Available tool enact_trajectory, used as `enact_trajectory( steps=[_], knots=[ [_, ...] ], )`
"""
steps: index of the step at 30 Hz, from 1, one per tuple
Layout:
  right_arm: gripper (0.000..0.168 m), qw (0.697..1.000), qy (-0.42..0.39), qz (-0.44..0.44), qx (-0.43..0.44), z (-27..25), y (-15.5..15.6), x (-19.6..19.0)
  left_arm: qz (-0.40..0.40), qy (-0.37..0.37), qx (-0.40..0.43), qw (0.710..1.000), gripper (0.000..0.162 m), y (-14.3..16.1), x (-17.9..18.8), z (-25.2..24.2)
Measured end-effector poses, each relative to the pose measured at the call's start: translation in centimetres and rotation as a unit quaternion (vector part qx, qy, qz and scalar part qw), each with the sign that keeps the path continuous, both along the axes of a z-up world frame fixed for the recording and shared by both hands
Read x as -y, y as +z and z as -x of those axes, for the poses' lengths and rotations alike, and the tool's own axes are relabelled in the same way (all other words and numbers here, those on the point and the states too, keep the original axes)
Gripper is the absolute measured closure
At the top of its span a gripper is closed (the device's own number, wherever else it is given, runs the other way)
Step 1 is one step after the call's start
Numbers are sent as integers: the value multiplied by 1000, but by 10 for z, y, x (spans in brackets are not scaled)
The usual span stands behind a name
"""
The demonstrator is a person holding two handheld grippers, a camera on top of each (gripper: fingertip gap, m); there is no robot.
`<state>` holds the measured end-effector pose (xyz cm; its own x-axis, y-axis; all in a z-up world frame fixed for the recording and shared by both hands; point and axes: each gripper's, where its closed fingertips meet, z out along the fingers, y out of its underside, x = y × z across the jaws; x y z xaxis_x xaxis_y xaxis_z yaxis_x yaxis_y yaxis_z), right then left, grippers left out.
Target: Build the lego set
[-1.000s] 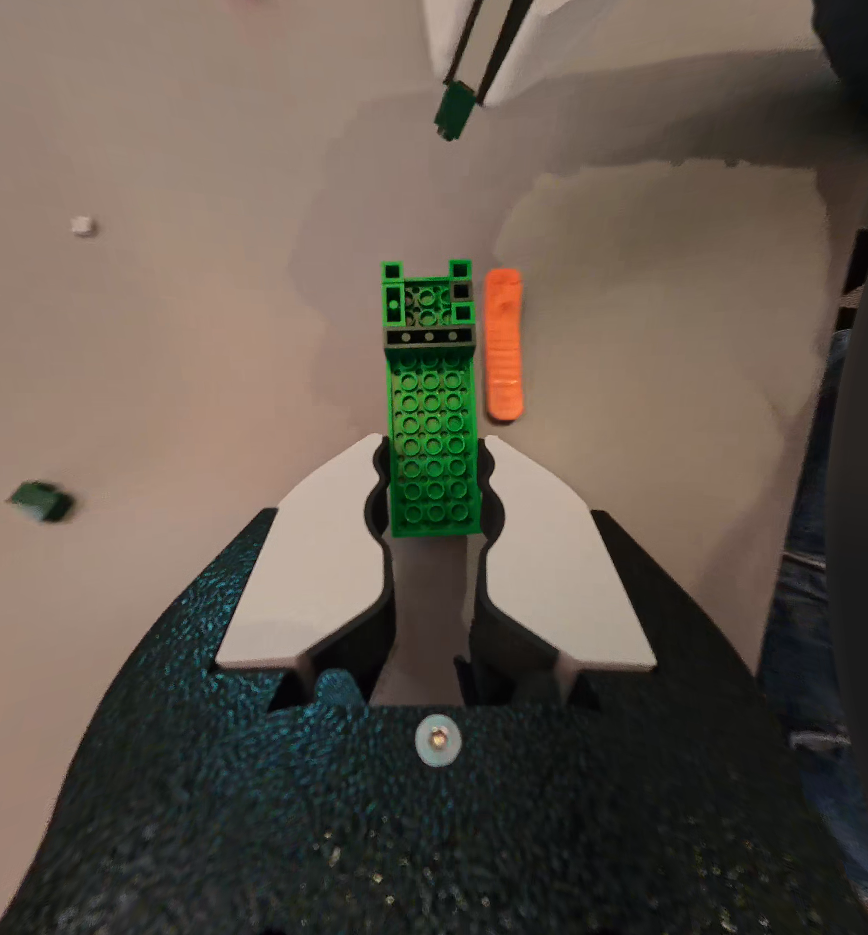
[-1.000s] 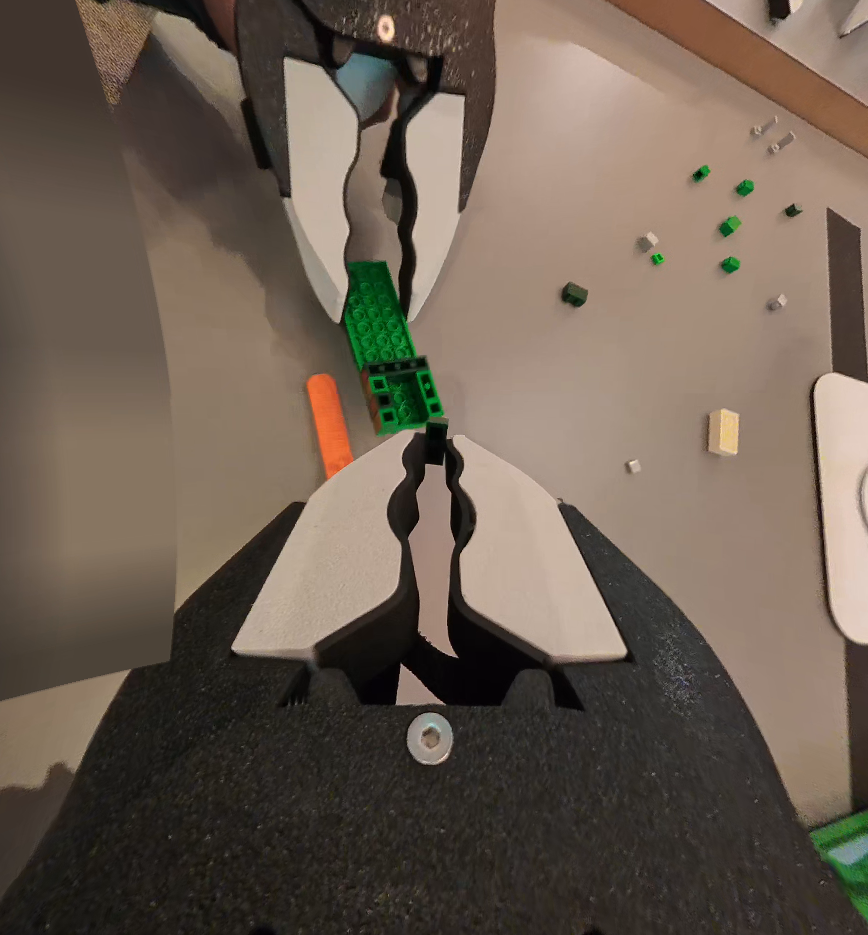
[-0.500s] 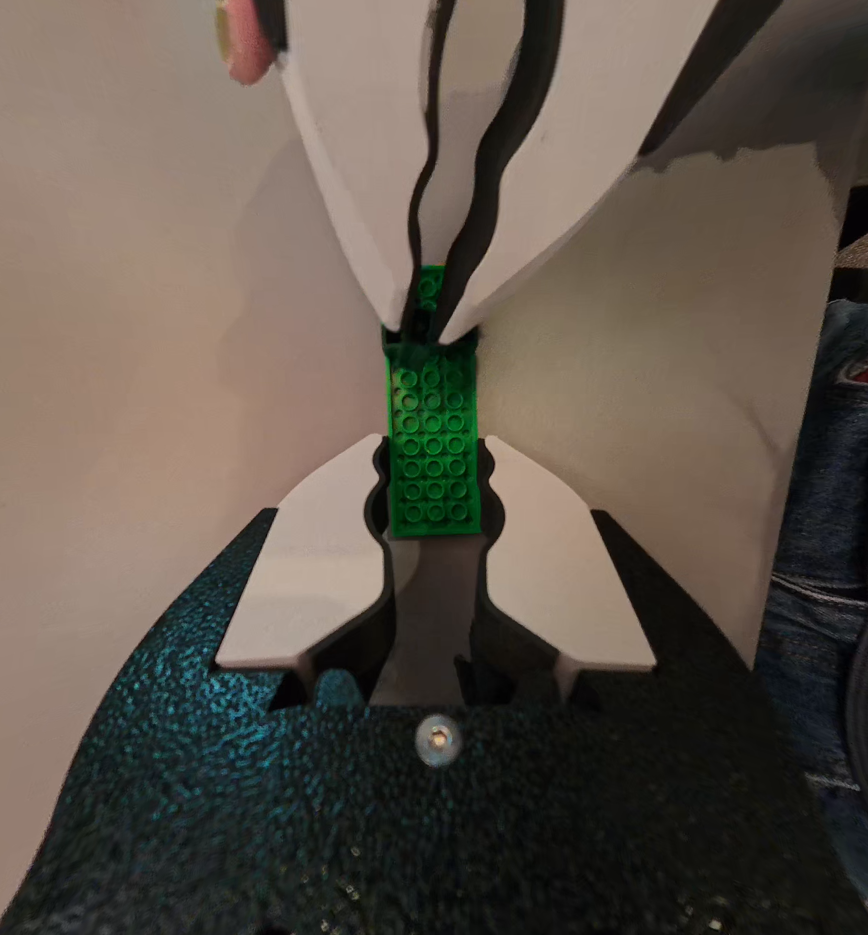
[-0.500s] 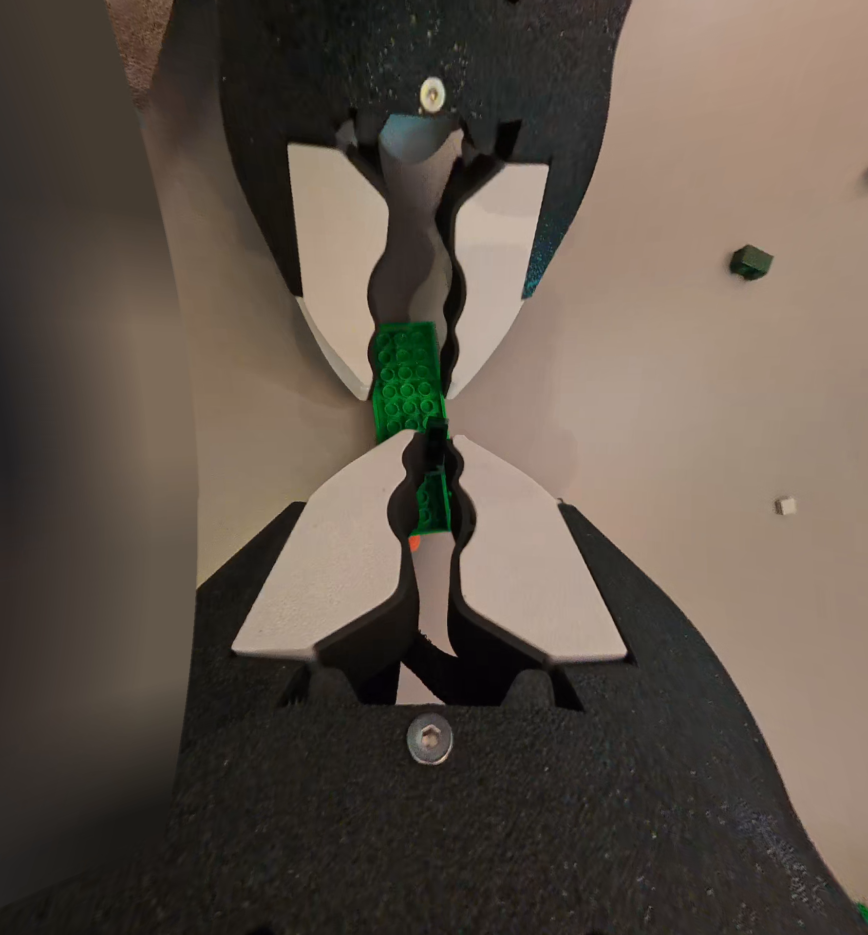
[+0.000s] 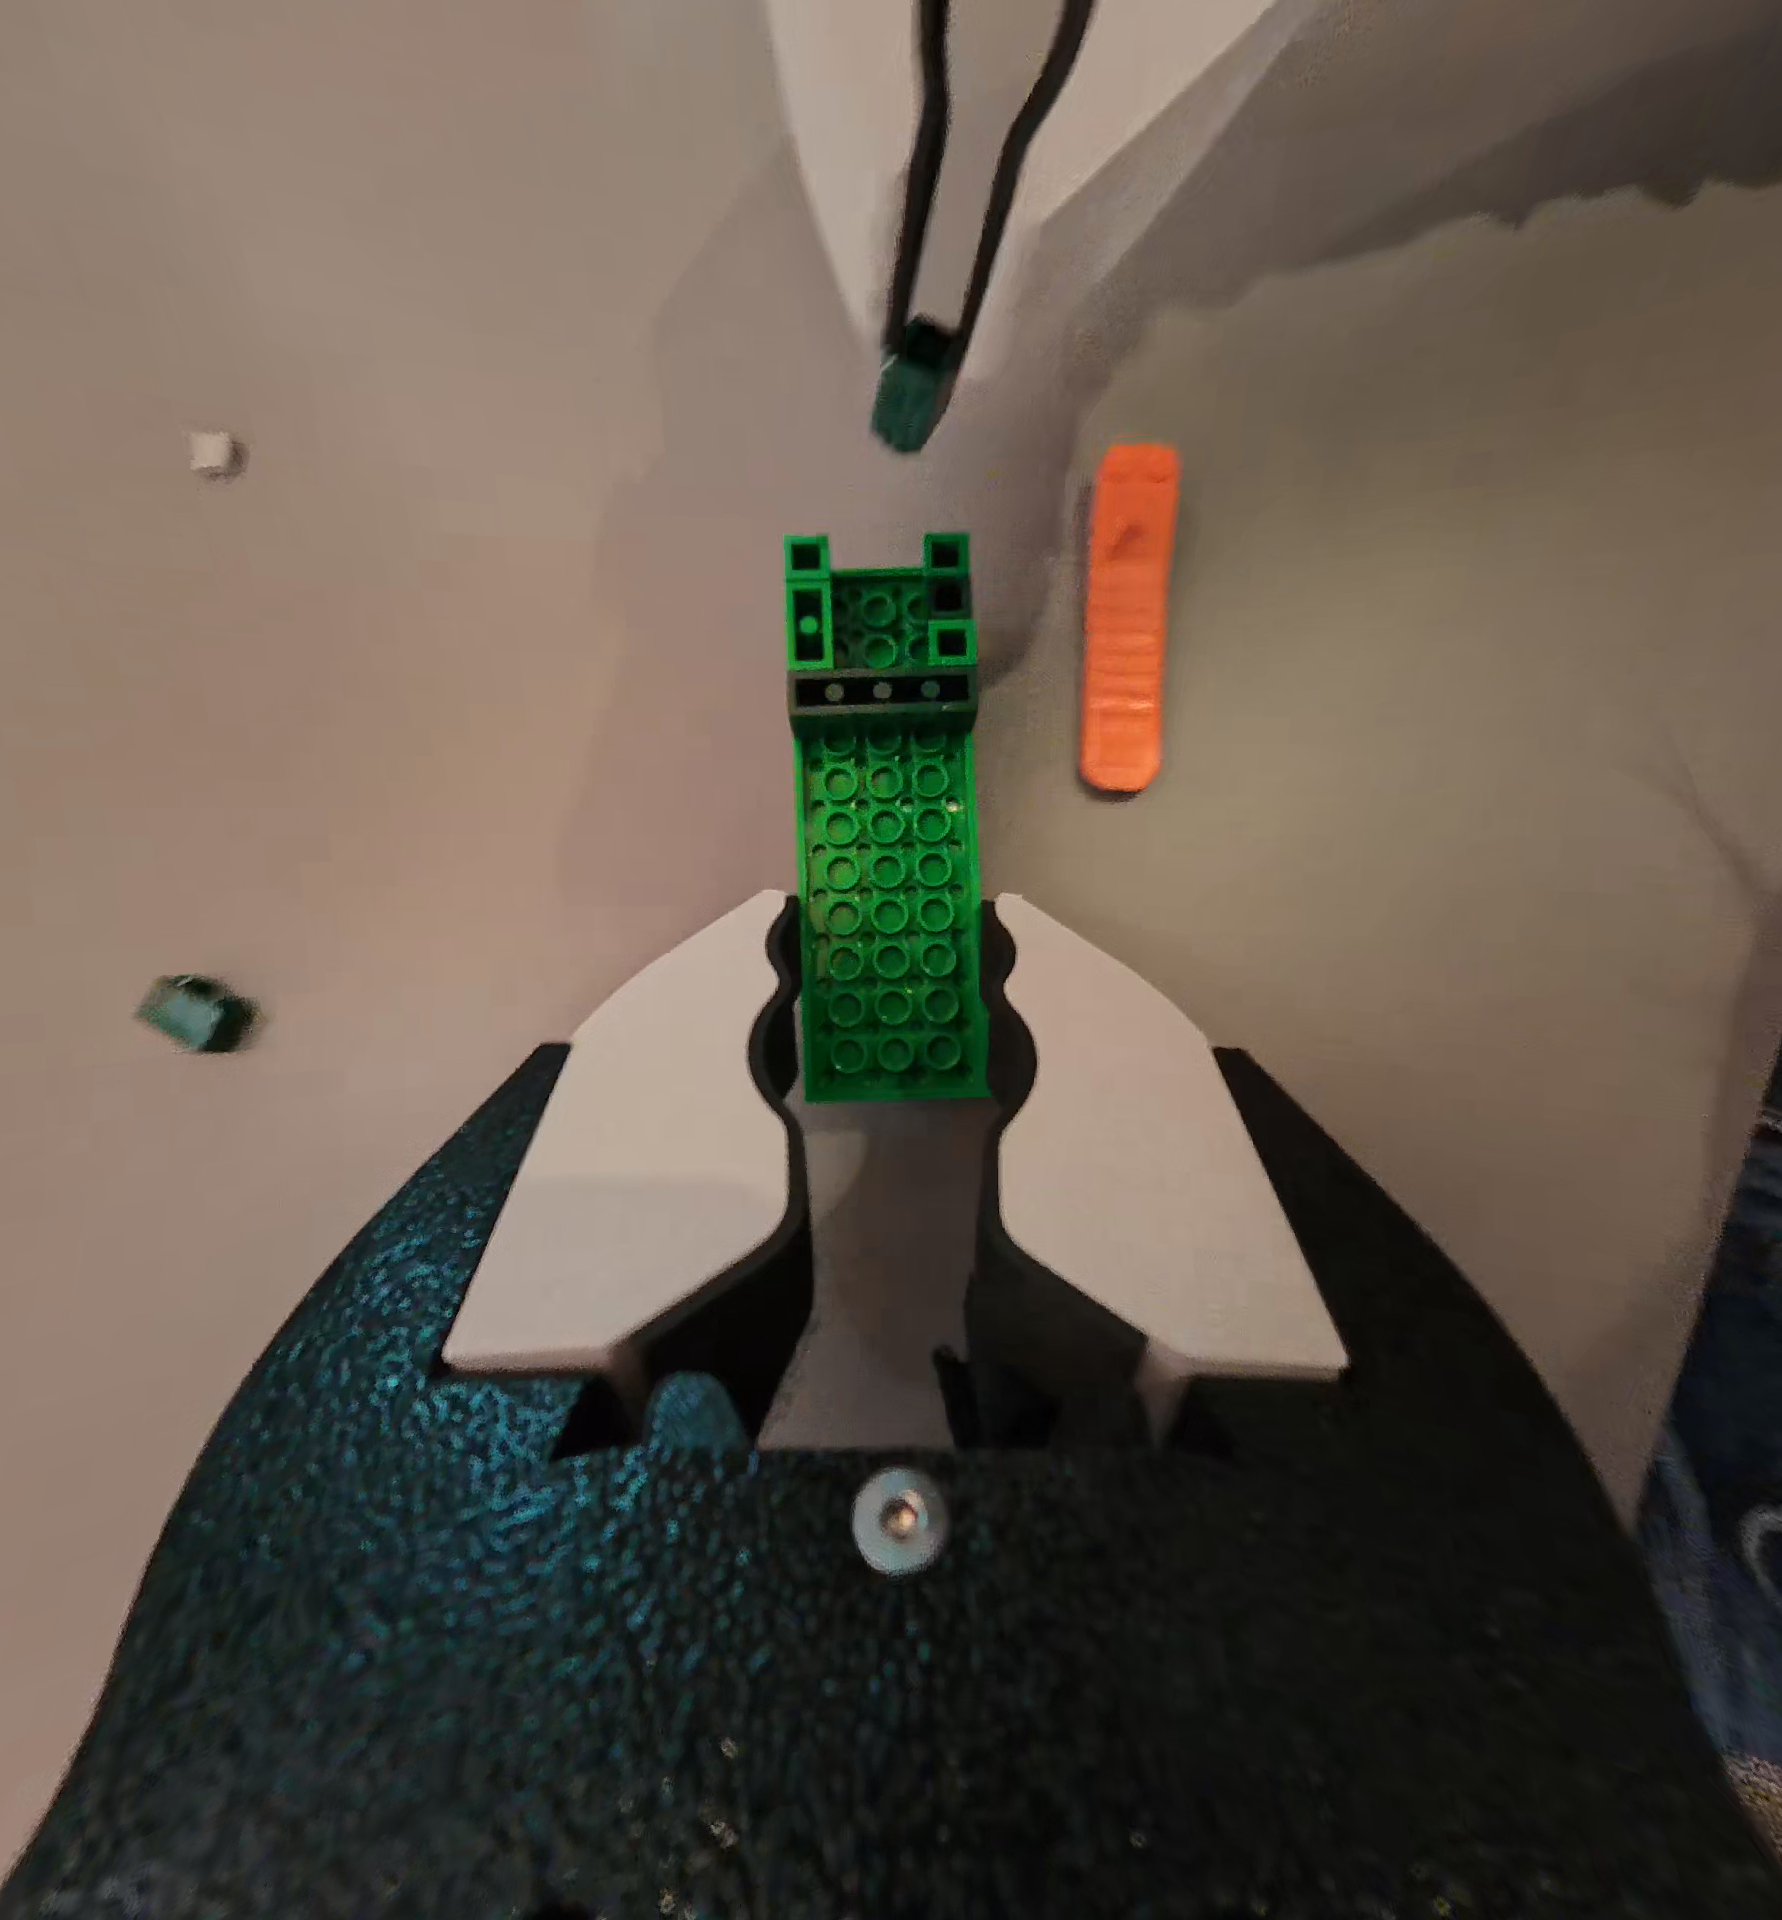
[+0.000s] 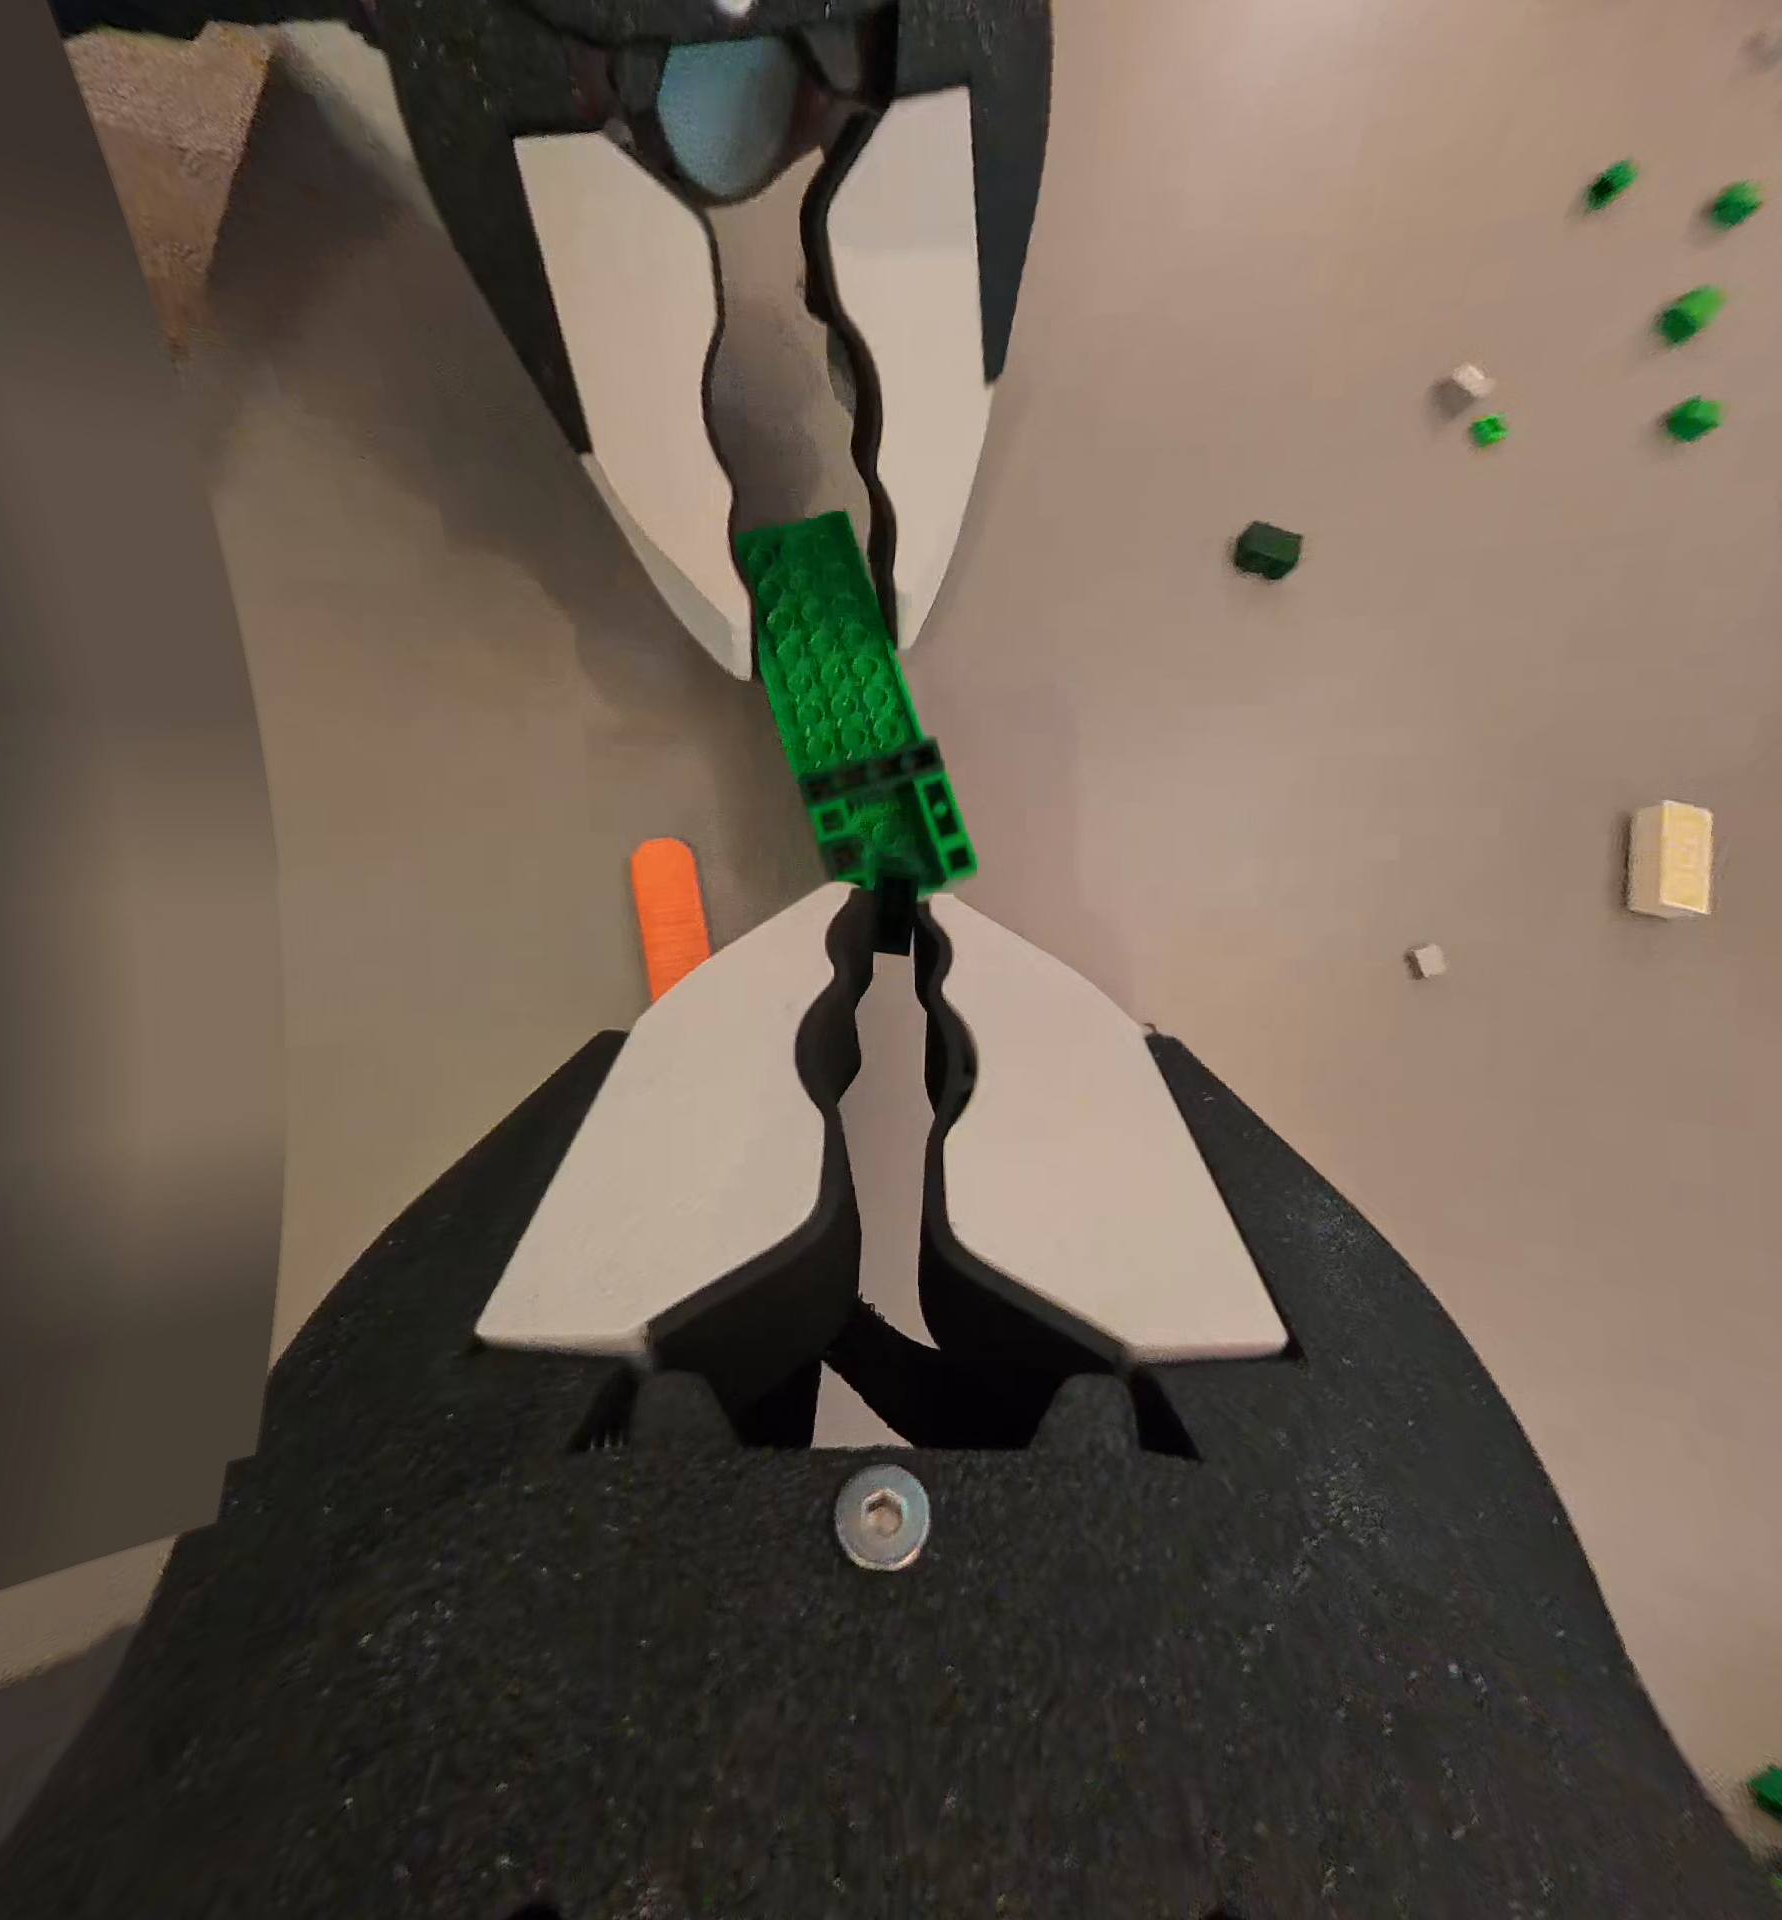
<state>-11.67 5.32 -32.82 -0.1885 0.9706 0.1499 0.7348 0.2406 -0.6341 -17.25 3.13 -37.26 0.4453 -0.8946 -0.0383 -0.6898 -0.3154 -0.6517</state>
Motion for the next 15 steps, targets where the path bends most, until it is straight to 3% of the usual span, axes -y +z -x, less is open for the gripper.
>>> enact_trajectory(
  steps=[7, 12, 15],
  knots=[
    [161, 1000, -17, -4, -7, 3, -17, -8, 6, 14, -41, 999, 130, -15, -25, 25],
    [162, 1000, -9, -1, -12, 9, -22, -11, 27, 24, -10, 999, 129, -20, -24, 24],
    [162, 1000, -5, -2, -20, 12, -20, -14, 23, 33, -8, 999, 116, -19, -19, 30]
  ],
)
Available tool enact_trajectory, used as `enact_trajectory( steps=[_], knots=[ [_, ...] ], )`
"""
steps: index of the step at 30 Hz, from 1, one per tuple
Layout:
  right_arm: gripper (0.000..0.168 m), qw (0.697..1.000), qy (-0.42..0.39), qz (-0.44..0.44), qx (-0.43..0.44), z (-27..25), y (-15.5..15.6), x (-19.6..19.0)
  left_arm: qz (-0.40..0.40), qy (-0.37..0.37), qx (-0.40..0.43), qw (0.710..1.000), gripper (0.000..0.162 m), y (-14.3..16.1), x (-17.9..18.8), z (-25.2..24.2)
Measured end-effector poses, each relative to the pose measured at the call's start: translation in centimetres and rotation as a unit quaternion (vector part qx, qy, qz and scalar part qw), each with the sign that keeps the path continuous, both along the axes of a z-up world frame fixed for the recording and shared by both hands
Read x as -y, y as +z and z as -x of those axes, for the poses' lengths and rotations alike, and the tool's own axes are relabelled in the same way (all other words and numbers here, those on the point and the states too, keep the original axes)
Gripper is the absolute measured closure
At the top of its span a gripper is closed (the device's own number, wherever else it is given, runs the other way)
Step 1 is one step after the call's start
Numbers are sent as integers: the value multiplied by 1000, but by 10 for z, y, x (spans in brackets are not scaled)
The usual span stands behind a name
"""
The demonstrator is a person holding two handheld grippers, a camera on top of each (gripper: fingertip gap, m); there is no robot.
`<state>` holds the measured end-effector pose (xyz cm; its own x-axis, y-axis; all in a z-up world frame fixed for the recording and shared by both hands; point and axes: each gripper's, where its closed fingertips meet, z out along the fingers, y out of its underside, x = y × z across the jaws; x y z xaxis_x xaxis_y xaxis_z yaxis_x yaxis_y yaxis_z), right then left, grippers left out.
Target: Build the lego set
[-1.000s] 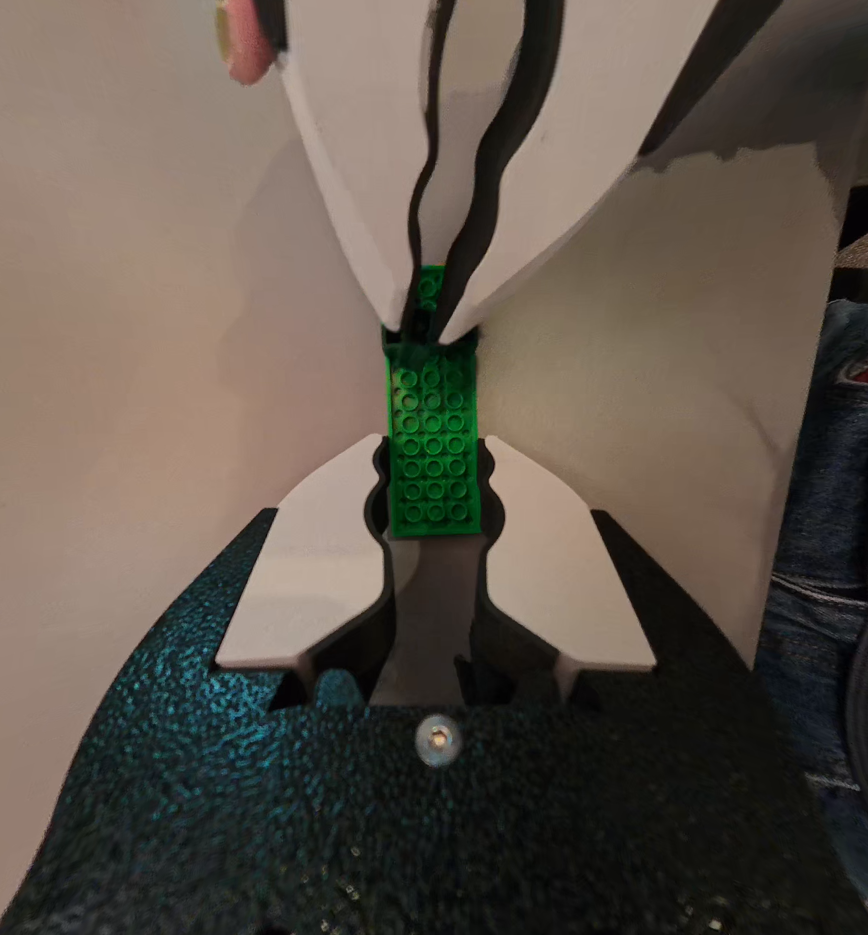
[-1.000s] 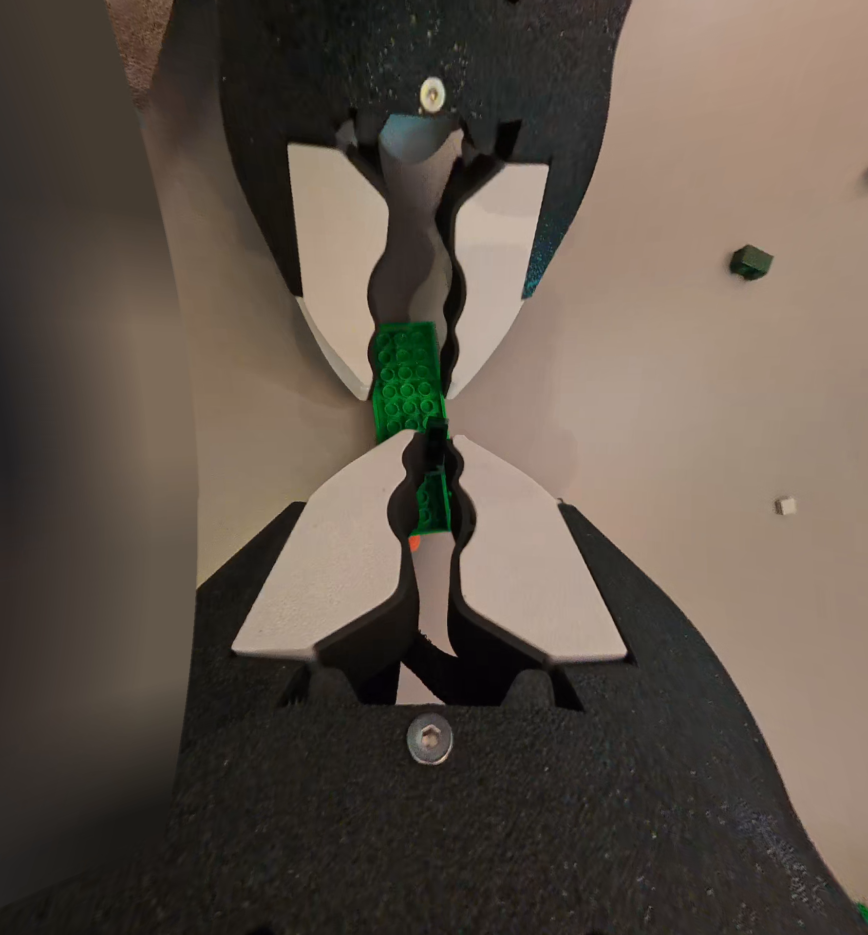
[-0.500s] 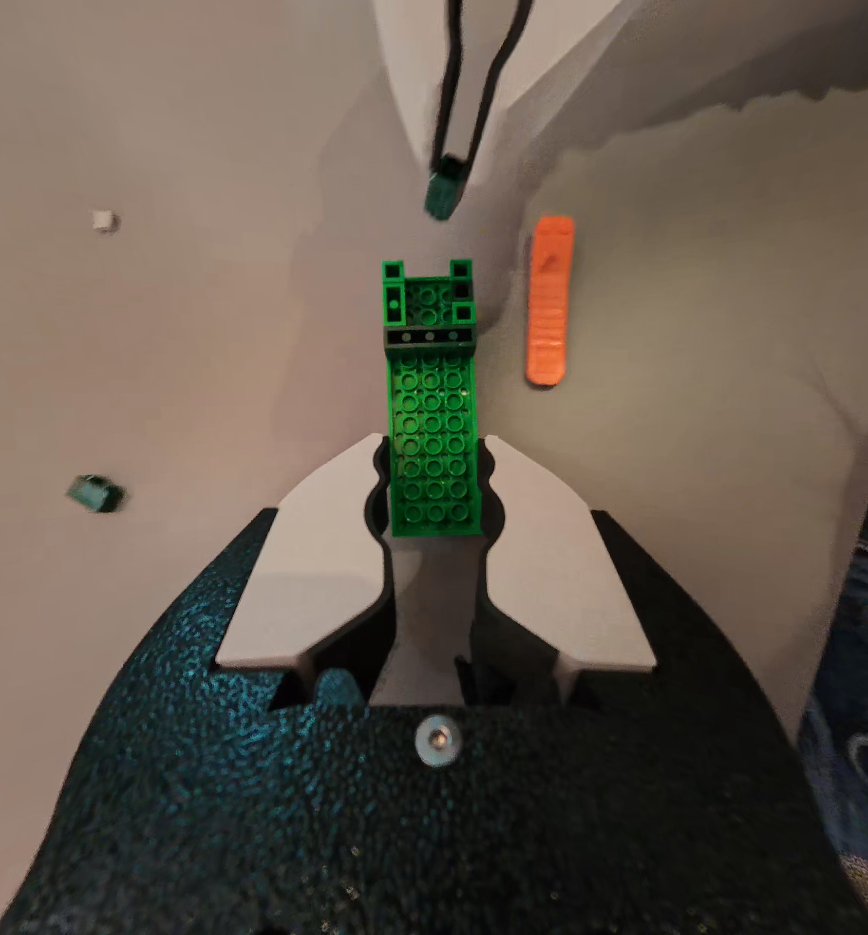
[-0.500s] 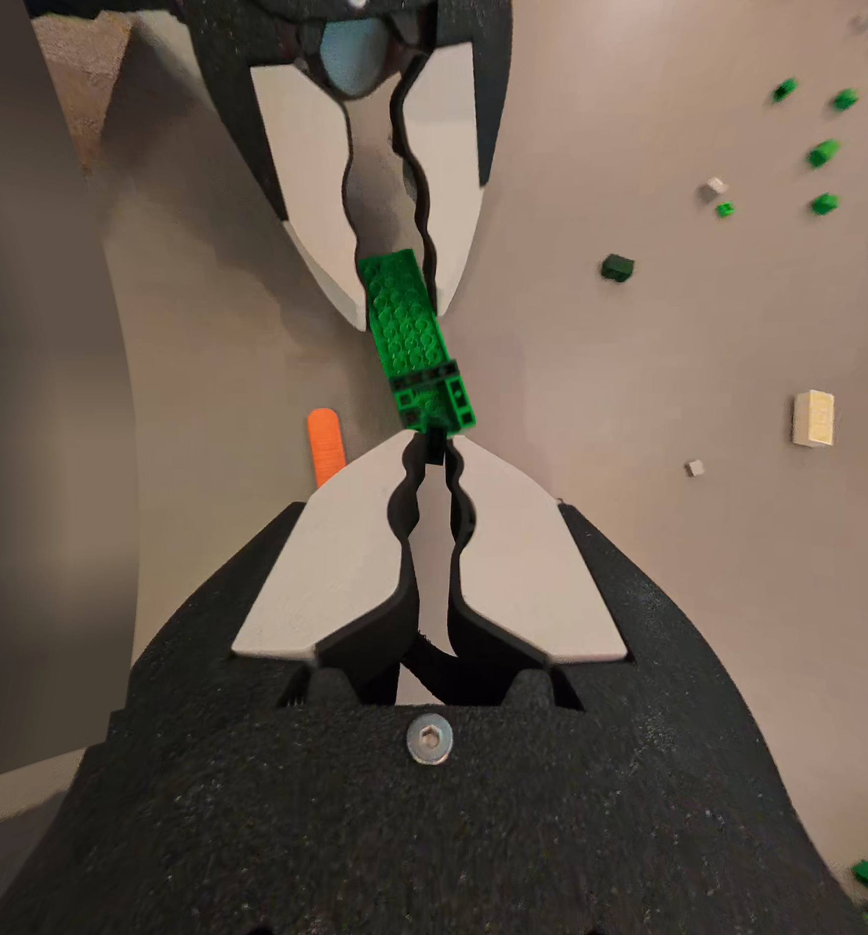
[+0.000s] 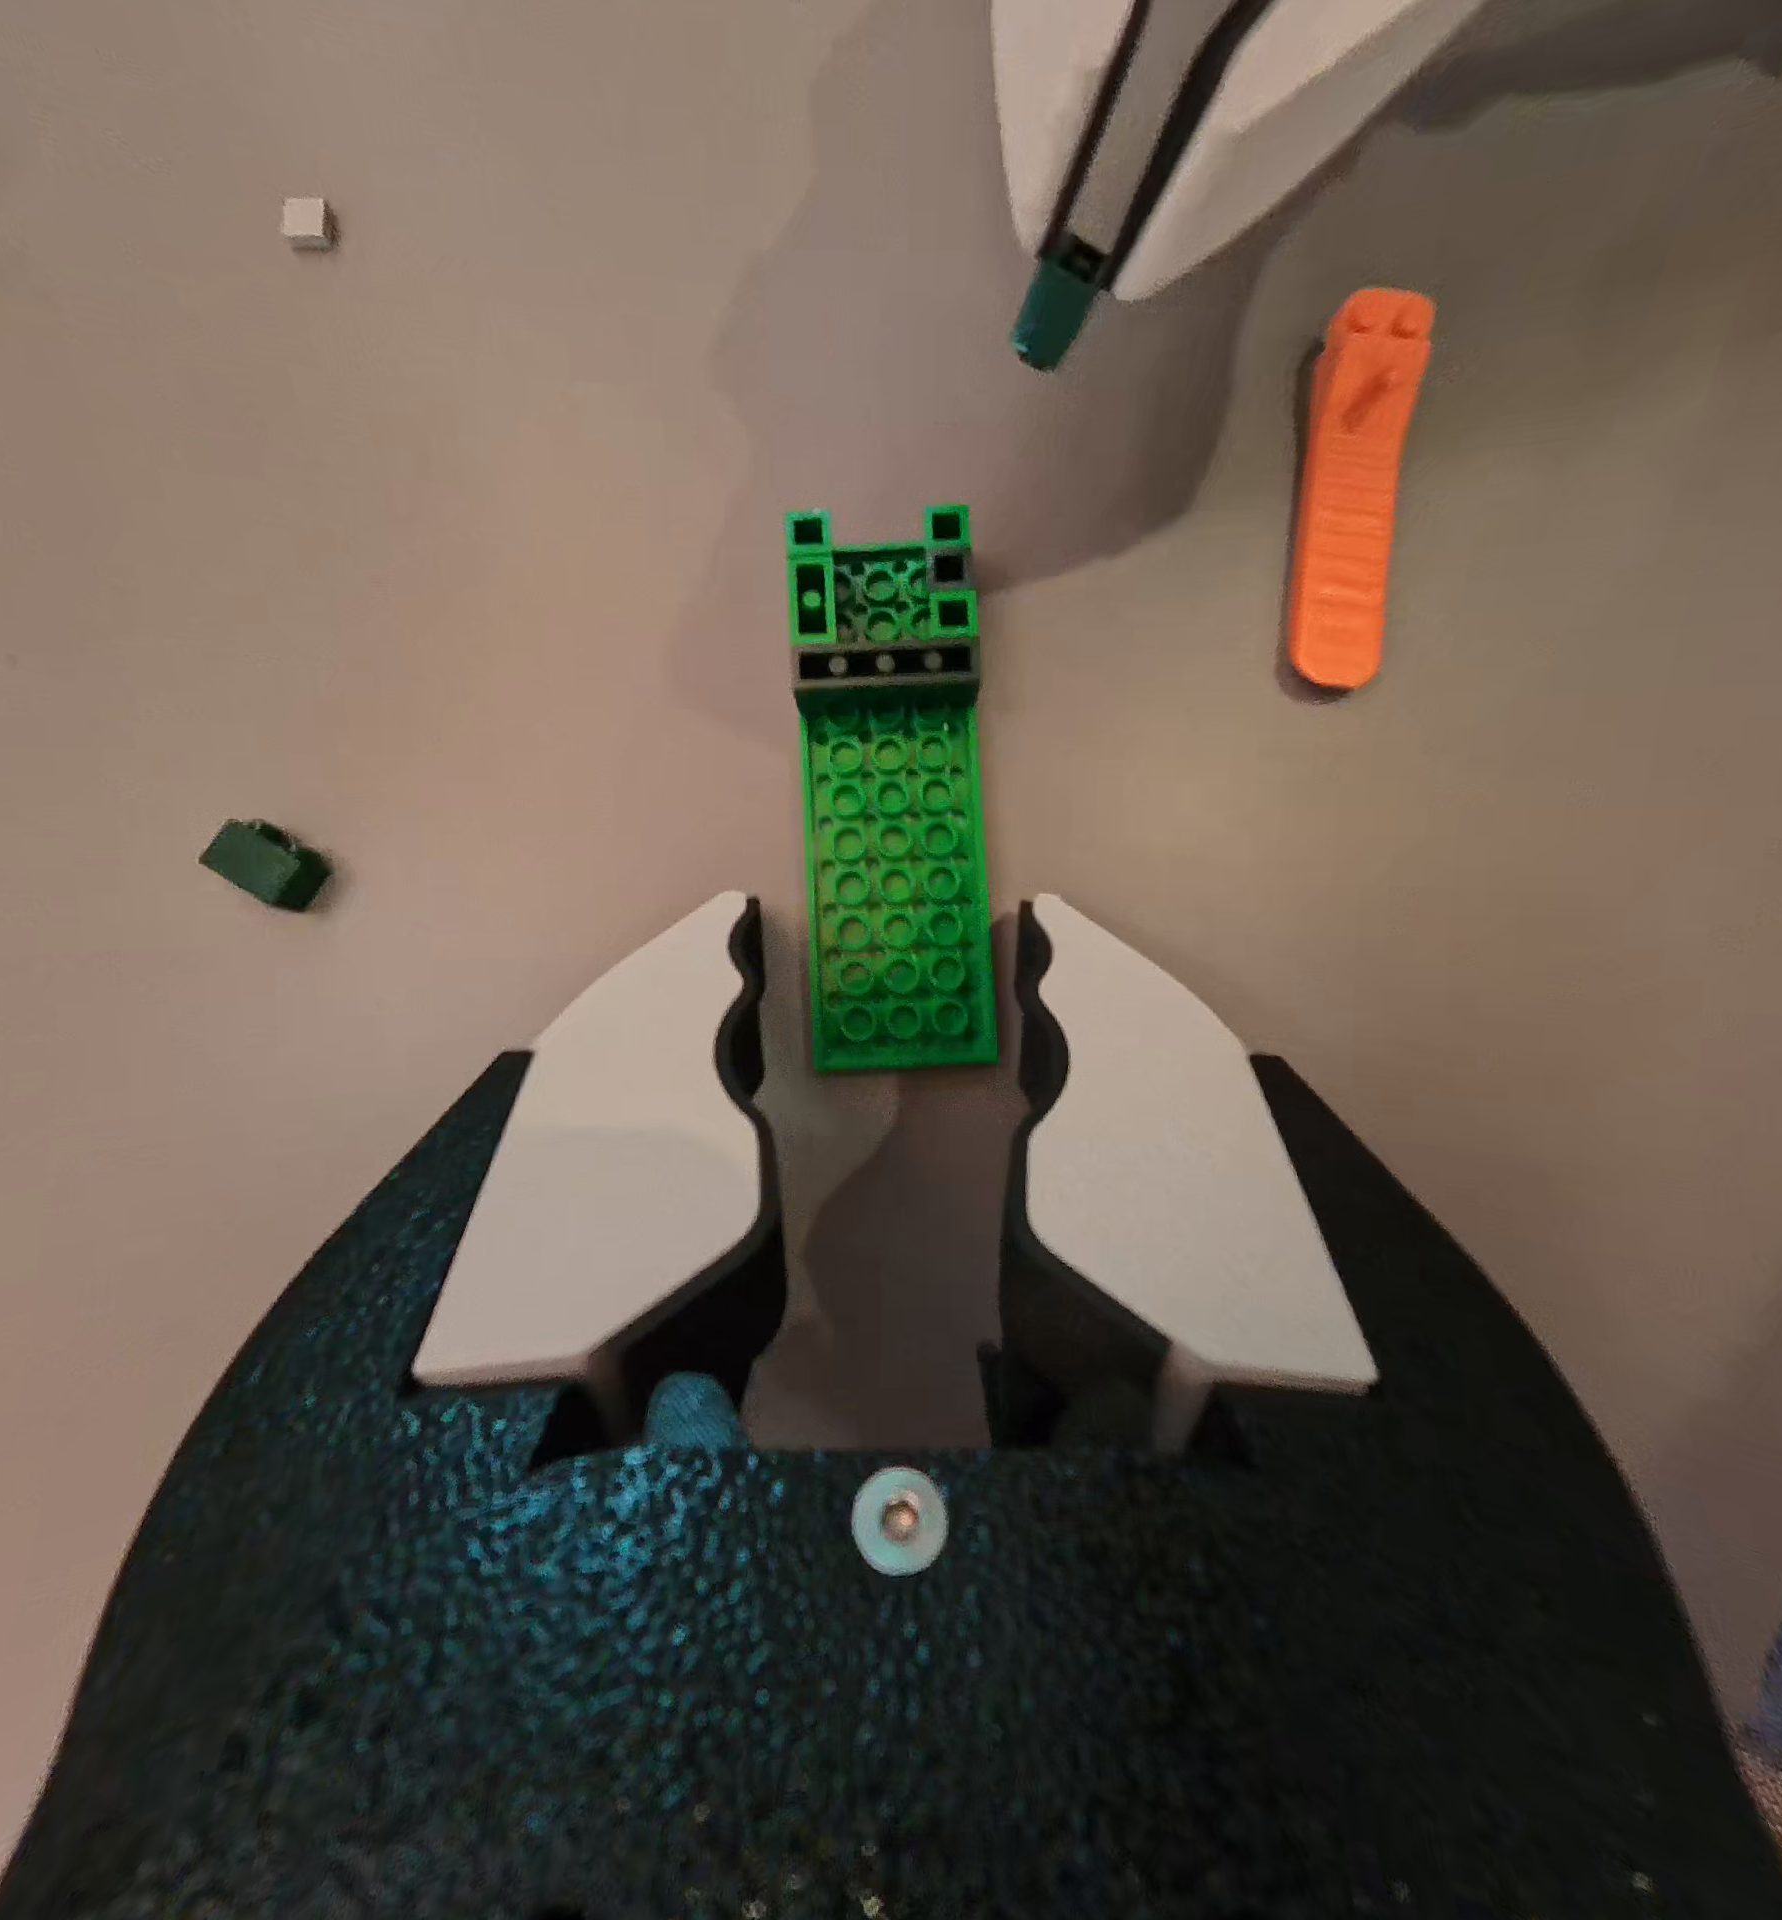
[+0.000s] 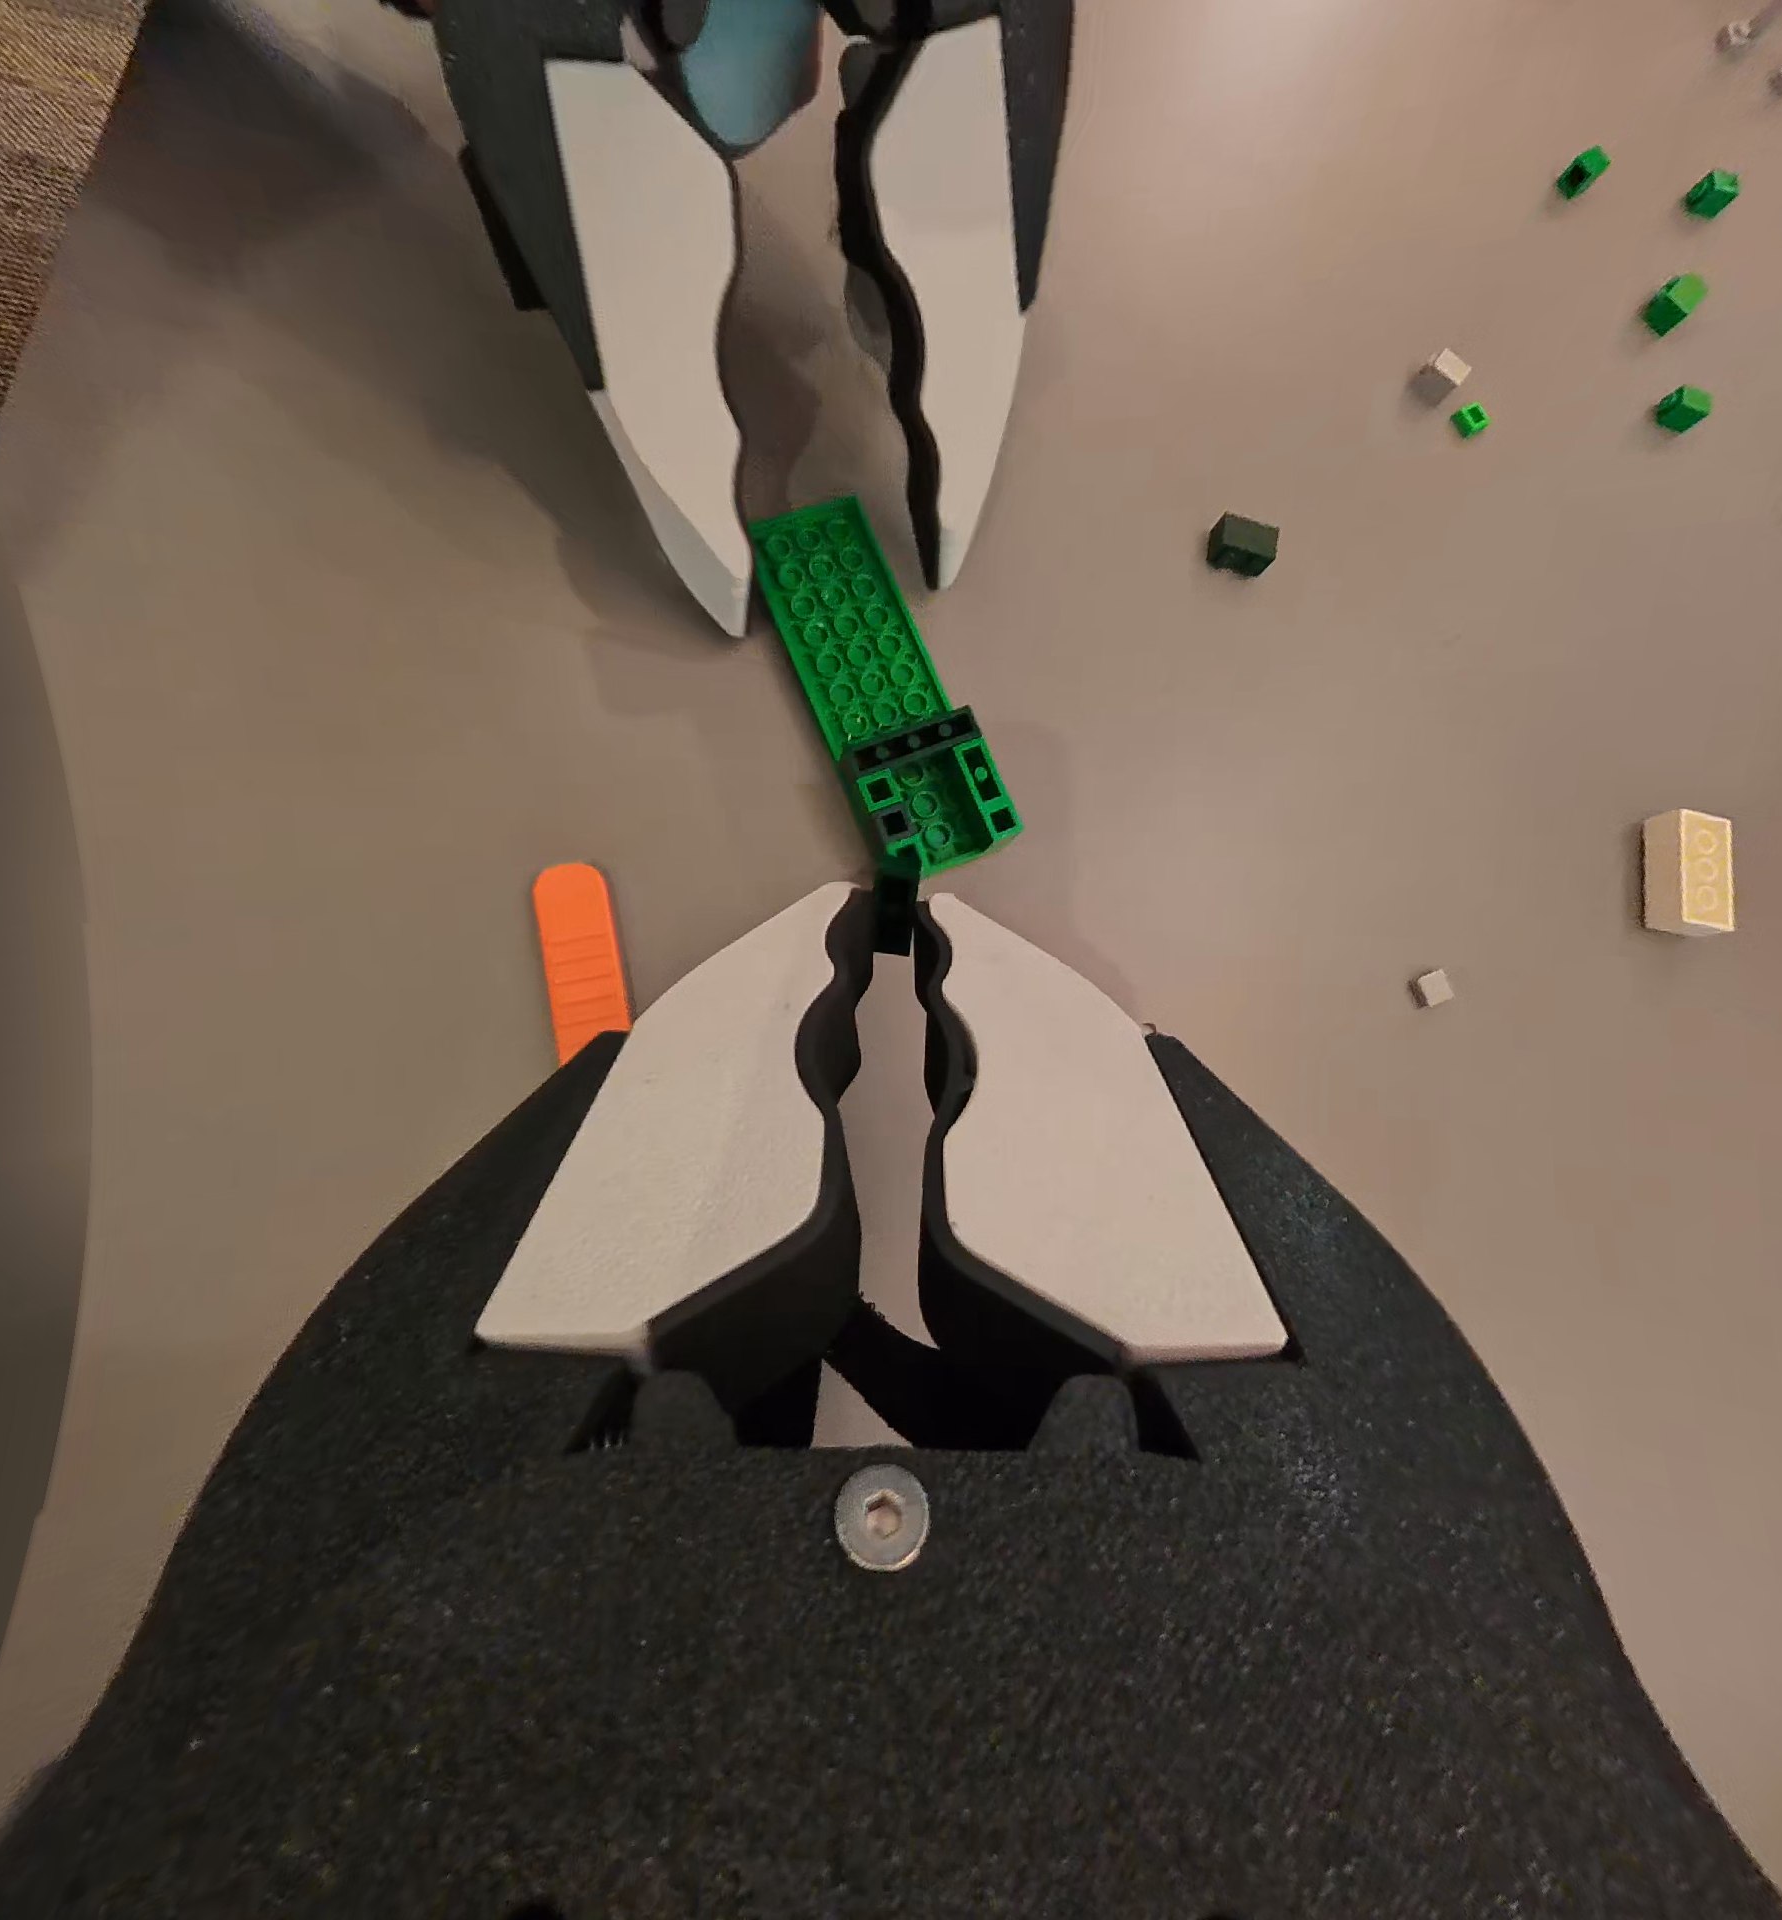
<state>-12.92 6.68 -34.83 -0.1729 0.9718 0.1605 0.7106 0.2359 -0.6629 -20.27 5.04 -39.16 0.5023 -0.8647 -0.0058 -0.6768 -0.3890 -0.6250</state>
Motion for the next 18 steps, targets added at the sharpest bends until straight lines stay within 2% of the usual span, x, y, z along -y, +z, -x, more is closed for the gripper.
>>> enact_trajectory(
  steps=[3, 8, 13, 14, 18],
  knots=[
    [161, 1000, 6, -1, -7, 5, 4, -2, -1, 3, -17, 1000, 109, -2, 8, 13],
    [161, 1000, 21, -5, -12, 16, 7, -5, 21, 3, -29, 999, 110, -3, 13, 17],
    [161, 1000, 23, -5, -20, 21, 9, -4, 33, -1, -51, 998, 122, -3, 11, 14],
    [161, 1000, 21, -5, -23, 20, 9, -4, 31, -6, -56, 998, 129, -2, 11, 14],
    [161, 999, 3, -2, -41, 10, 11, -5, 28, -7, -53, 998, 130, -2, 11, 13]
  ],
)
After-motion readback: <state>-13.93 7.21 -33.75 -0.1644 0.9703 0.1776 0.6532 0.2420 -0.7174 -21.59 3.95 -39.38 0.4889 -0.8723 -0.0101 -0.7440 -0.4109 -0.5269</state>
